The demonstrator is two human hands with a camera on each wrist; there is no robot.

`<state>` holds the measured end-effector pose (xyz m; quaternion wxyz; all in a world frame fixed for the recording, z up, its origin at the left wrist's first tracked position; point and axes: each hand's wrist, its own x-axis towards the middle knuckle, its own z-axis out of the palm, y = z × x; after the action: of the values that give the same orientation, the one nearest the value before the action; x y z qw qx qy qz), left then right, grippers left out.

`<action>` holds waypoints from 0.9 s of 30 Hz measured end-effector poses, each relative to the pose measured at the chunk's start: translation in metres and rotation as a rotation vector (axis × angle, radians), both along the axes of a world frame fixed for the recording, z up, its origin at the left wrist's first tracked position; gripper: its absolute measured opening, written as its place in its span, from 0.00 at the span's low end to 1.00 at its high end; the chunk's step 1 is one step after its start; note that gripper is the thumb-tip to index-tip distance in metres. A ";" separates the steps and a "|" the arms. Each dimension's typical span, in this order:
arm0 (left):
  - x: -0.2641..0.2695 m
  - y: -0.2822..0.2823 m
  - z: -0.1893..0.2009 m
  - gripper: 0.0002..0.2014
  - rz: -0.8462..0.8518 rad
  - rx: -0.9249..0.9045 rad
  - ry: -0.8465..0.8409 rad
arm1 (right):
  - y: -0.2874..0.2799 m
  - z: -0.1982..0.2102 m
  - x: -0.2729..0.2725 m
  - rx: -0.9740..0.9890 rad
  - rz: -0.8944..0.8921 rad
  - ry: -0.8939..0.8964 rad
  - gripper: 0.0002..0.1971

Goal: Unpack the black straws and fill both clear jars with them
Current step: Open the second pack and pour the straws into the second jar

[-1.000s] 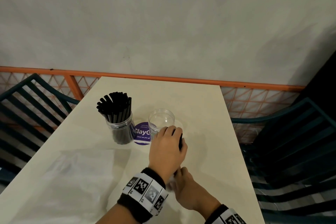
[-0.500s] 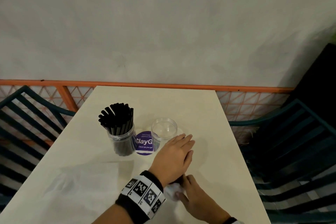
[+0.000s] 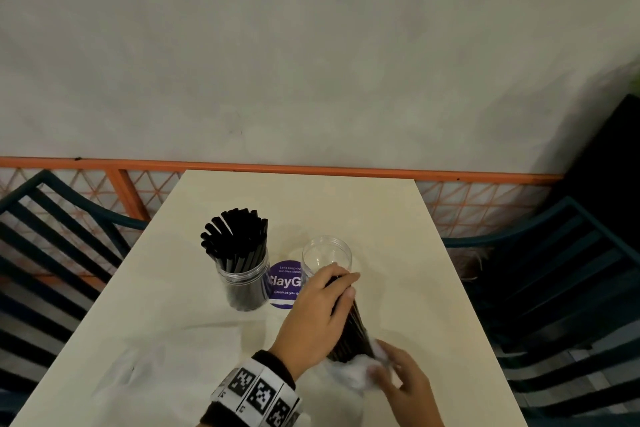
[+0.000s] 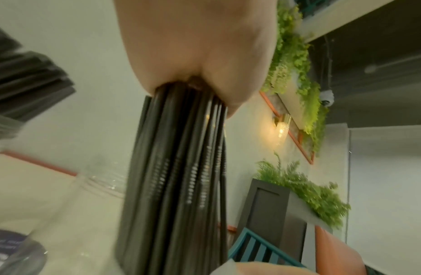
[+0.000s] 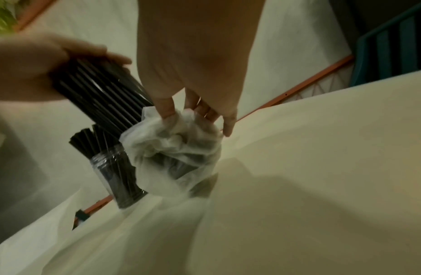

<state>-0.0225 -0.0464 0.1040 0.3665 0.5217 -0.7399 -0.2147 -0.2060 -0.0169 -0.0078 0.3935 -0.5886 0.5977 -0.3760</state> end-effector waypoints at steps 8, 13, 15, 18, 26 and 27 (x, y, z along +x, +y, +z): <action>0.016 -0.019 0.012 0.23 -0.019 0.057 -0.039 | -0.024 0.088 -0.035 -0.461 -0.173 0.415 0.12; 0.015 -0.049 0.021 0.34 -0.045 0.164 -0.032 | -0.077 0.140 -0.040 -0.701 -0.067 0.711 0.14; 0.014 -0.064 0.014 0.48 -0.042 0.225 -0.039 | -0.098 0.153 -0.035 -0.727 -0.036 0.780 0.13; 0.014 -0.084 -0.004 0.64 0.049 0.199 -0.174 | -0.120 0.168 -0.022 -0.836 0.007 0.867 0.15; 0.015 -0.105 -0.051 0.52 0.191 0.116 0.043 | -0.148 0.172 0.009 -0.955 0.161 1.033 0.17; 0.016 -0.106 -0.056 0.50 0.194 0.112 0.062 | -0.149 0.171 0.011 -0.957 0.169 1.067 0.14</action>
<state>-0.0066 -0.1520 0.0482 0.3783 0.6036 -0.6612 -0.2353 -0.1946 -0.1656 0.1629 -0.2253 -0.8442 0.4307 -0.2259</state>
